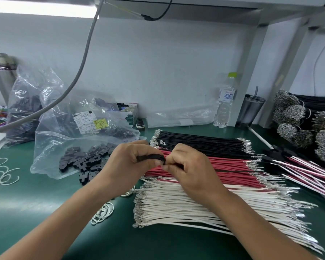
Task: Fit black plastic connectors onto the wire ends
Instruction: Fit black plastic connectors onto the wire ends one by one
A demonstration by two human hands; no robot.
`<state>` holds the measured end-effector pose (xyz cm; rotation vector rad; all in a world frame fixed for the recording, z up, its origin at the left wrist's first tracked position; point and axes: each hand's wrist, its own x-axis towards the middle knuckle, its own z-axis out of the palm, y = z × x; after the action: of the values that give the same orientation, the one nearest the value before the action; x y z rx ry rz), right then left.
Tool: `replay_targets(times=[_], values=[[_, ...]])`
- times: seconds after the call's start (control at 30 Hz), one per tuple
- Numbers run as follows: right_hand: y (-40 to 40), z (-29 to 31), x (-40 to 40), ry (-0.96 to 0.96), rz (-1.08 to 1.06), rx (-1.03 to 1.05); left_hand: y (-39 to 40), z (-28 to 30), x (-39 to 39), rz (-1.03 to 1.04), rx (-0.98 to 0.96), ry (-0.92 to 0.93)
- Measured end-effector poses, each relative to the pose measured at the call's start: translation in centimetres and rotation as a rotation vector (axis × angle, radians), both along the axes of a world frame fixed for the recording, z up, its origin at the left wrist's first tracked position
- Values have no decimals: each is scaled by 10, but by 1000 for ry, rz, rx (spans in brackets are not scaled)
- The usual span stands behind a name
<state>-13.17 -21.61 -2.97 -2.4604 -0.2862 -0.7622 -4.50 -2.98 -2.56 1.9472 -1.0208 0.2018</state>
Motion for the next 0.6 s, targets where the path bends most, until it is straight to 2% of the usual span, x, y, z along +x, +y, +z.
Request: replay_targets(times=[0.1,0.4,0.6], values=[[-1,2,0,-44,-42,-70,3,4,3,17,47,-59],[-3,11,-7,-202,-82,-344,10,4,7,-64,12,165],[0,9,-7,-257,-50,-381,9,2,5,-94,63,180]])
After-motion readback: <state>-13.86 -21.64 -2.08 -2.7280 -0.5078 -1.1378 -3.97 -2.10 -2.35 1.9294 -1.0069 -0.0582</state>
